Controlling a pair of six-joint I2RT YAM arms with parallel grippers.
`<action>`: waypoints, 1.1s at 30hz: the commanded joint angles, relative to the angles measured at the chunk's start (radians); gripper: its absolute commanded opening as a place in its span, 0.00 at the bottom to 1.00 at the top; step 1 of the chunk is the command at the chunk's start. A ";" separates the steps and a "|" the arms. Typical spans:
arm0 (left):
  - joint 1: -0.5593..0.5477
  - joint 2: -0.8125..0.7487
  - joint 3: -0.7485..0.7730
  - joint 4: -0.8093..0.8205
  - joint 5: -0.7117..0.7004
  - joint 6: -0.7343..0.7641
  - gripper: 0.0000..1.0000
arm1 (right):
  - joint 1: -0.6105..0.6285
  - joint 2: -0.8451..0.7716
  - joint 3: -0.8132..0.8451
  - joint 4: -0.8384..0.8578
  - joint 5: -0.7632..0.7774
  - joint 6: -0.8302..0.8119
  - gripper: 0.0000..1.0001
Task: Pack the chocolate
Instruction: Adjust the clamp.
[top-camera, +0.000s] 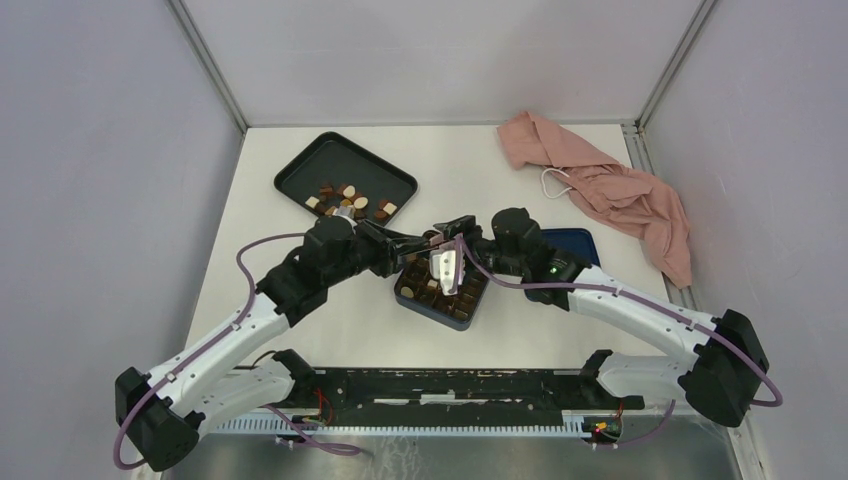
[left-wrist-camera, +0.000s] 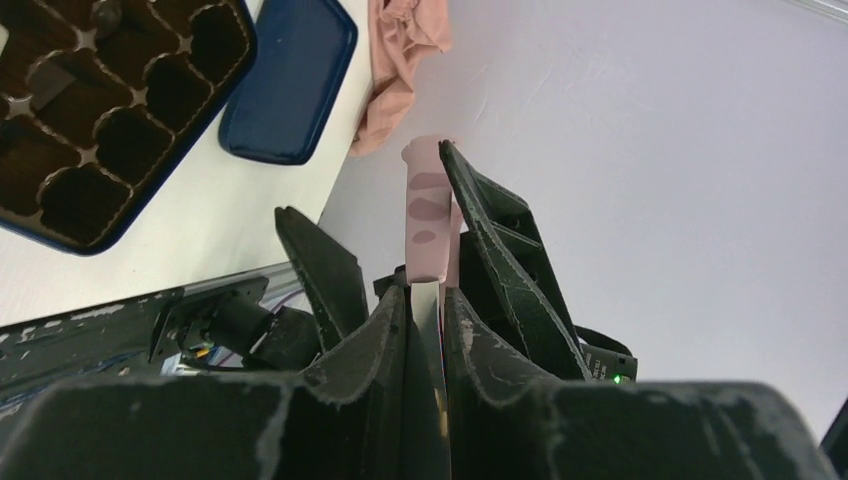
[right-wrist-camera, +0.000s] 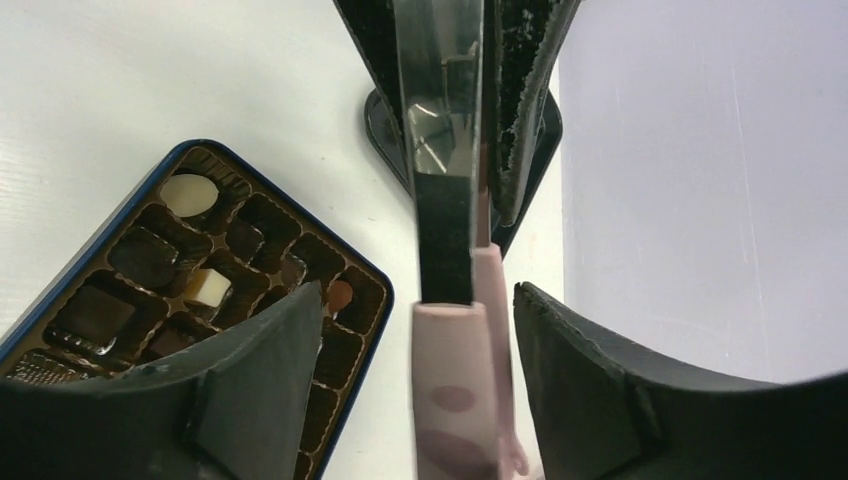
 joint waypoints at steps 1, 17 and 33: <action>-0.002 -0.014 -0.039 0.139 -0.031 0.031 0.02 | -0.001 -0.026 0.059 -0.036 -0.015 0.045 0.78; 0.001 -0.027 -0.151 0.471 -0.341 0.724 0.02 | -0.303 -0.078 0.316 -0.361 -0.584 0.398 0.97; -0.050 0.033 -0.154 0.918 -0.361 1.051 0.02 | -0.365 0.075 0.036 0.602 -0.390 1.965 0.89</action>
